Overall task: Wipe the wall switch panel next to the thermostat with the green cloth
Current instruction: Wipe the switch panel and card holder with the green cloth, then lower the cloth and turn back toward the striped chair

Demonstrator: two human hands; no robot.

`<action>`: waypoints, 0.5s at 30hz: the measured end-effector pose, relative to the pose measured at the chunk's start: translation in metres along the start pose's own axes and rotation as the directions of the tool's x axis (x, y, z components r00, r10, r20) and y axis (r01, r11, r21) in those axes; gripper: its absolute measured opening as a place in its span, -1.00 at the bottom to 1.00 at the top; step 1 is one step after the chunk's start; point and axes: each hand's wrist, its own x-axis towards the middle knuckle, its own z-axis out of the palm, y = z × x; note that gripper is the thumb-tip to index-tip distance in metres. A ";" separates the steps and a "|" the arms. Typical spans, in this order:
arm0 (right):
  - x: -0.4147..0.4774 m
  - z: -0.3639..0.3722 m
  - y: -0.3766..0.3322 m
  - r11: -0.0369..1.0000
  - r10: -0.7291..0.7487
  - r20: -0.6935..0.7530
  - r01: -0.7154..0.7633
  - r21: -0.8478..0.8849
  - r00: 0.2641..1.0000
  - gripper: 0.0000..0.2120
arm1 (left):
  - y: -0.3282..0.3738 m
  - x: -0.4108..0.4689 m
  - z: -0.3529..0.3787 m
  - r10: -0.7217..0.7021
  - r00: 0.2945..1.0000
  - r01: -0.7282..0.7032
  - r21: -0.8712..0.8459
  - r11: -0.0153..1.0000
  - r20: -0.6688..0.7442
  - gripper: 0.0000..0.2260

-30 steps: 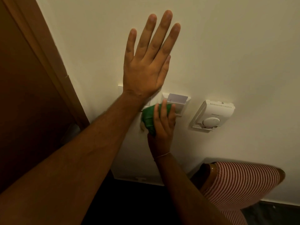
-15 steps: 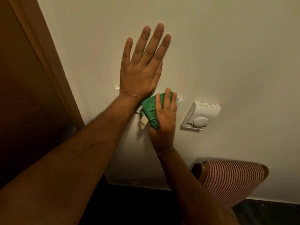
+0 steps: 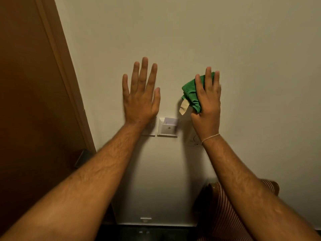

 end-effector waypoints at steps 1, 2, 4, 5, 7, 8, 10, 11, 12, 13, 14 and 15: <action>-0.006 -0.004 0.002 1.000 0.015 0.003 -0.015 -0.012 1.000 -0.22 | 0.008 -0.005 -0.002 -0.002 1.000 0.002 -0.013 1.000 0.011 -0.28; -0.013 -0.007 0.005 0.999 0.029 0.009 -0.029 -0.019 1.000 -0.24 | 0.017 -0.013 -0.003 -0.005 1.000 0.006 -0.028 1.000 0.029 -0.29; -0.037 -0.016 0.014 0.997 0.069 0.024 -0.069 -0.040 0.997 -0.30 | 0.038 -0.037 -0.002 -0.006 0.997 0.011 -0.070 0.997 0.071 -0.29; -0.054 -0.021 0.021 0.994 0.102 0.044 -0.100 -0.053 0.994 -0.30 | 0.051 -0.055 0.000 -0.008 0.995 0.018 -0.100 0.995 0.099 -0.29; -0.093 -0.032 0.033 0.985 0.162 0.088 -0.155 -0.078 0.983 -0.29 | 0.074 -0.096 0.003 -0.018 0.989 0.040 -0.145 0.989 0.148 -0.29; -0.117 -0.038 0.039 0.977 0.198 0.112 -0.188 -0.096 0.974 -0.31 | 0.088 -0.120 0.006 -0.016 0.982 0.046 -0.161 0.986 0.187 -0.27; -0.169 -0.052 0.055 0.957 0.276 0.190 -0.252 -0.144 0.942 -0.31 | 0.117 -0.171 0.009 0.028 0.954 0.039 -0.217 0.975 0.298 -0.24; -0.194 -0.058 0.062 0.943 0.322 0.240 -0.287 -0.167 0.916 -0.26 | 0.130 -0.196 0.009 0.053 0.931 0.039 -0.242 0.969 0.360 -0.24; -0.218 -0.065 0.068 0.928 0.366 0.290 -0.322 -0.188 0.884 -0.21 | 0.141 -0.221 0.010 0.078 0.906 0.037 -0.259 0.965 0.417 -0.26; -0.246 -0.073 0.076 0.908 0.412 0.324 -0.356 -0.220 0.851 -0.17 | 0.156 -0.248 0.012 0.091 0.874 0.043 -0.262 0.964 0.477 -0.28; -0.269 -0.078 0.083 0.900 0.430 0.344 -0.364 -0.242 0.835 -0.17 | 0.166 -0.270 0.015 0.093 0.850 0.050 -0.255 0.966 0.519 -0.31; -0.298 -0.085 0.091 0.891 0.447 0.369 -0.369 -0.265 0.815 -0.19 | 0.178 -0.295 0.016 0.090 0.817 0.071 -0.254 0.965 0.569 -0.34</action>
